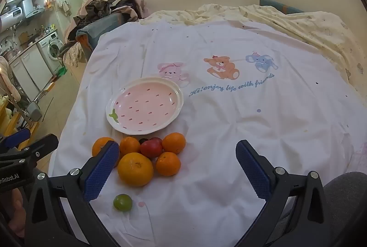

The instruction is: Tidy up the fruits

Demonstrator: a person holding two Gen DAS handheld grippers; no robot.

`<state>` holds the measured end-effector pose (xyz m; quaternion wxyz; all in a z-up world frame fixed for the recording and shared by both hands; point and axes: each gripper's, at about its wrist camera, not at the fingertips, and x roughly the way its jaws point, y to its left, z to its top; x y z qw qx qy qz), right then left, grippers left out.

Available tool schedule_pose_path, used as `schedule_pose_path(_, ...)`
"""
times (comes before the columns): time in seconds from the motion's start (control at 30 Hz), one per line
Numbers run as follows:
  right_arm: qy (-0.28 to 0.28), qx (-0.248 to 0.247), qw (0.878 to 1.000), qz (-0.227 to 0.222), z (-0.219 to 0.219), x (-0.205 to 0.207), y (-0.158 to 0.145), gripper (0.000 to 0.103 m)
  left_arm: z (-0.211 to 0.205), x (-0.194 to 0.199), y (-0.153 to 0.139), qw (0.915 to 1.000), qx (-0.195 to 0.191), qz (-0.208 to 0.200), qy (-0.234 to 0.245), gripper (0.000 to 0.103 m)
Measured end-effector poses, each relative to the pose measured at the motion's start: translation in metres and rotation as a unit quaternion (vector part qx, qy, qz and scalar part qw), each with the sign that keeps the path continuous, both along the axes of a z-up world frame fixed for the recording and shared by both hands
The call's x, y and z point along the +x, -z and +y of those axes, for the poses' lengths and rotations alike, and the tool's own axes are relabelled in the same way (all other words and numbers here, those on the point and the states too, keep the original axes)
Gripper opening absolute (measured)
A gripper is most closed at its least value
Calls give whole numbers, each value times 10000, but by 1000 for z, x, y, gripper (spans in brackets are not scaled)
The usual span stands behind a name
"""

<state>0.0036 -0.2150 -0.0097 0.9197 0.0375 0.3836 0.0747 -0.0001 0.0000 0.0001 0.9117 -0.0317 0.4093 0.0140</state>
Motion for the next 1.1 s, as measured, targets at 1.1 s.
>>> schedule_pose_path(1.1, 4, 7, 10000, -12, -2, 0, 0, 103, 0, 0, -1, 10000, 35, 5, 1, 103)
